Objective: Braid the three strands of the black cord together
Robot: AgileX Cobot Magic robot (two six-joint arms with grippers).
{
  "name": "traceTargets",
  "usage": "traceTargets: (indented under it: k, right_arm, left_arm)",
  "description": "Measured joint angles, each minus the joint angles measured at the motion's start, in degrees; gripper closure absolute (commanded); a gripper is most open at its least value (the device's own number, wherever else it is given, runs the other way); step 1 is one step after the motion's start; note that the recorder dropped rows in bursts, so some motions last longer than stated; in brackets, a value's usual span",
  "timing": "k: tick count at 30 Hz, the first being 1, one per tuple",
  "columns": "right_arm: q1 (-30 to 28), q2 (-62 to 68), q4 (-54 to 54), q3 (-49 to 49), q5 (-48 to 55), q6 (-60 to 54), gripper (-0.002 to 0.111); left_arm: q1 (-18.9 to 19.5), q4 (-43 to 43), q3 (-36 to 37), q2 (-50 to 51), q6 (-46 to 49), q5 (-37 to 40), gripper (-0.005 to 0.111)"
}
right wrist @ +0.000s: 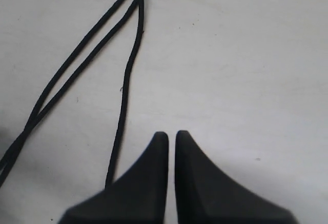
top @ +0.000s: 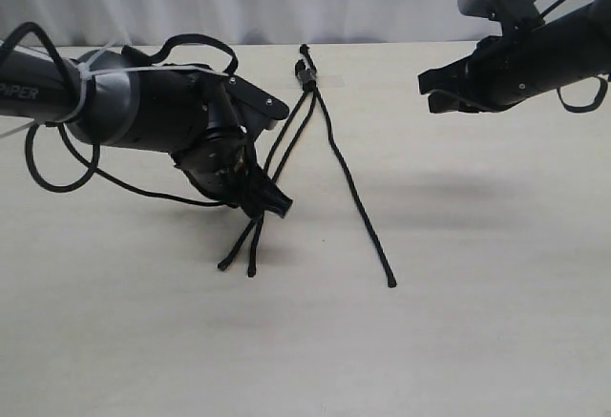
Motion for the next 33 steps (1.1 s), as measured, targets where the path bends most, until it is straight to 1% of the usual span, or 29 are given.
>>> traceTargets:
  k: [4,6,10,18,27,33]
  right_arm:
    - [0.0,0.0,0.12,0.0,-0.9,0.0,0.104]
    - [0.0,0.0,0.12,0.0,-1.0,0.0,0.104]
    - [0.0,0.0,0.12,0.0,-1.04,0.0,0.104]
    - [0.0,0.0,0.79,0.0,-1.04,0.0,0.104]
    - [0.0,0.0,0.98,0.0,-1.04,0.0,0.104]
    - [0.0,0.0,1.07,0.0,-0.92,0.0,0.104]
  left_arm:
    - [-1.33,-5.22,2.89,-3.02,4.17,0.65,0.087]
    - [-1.71,-7.17,4.89,-4.51,5.56,-0.52,0.087]
    - [-2.1,-8.96,7.33,-5.32,6.55,-1.64,0.087]
    - [-2.1,-10.95,7.64,-5.31,6.55,-3.0,0.087]
    - [-2.2,-11.57,7.64,-3.01,6.55,-4.83,0.086]
    - [-2.2,-11.75,7.64,-1.06,6.55,-9.51,0.087]
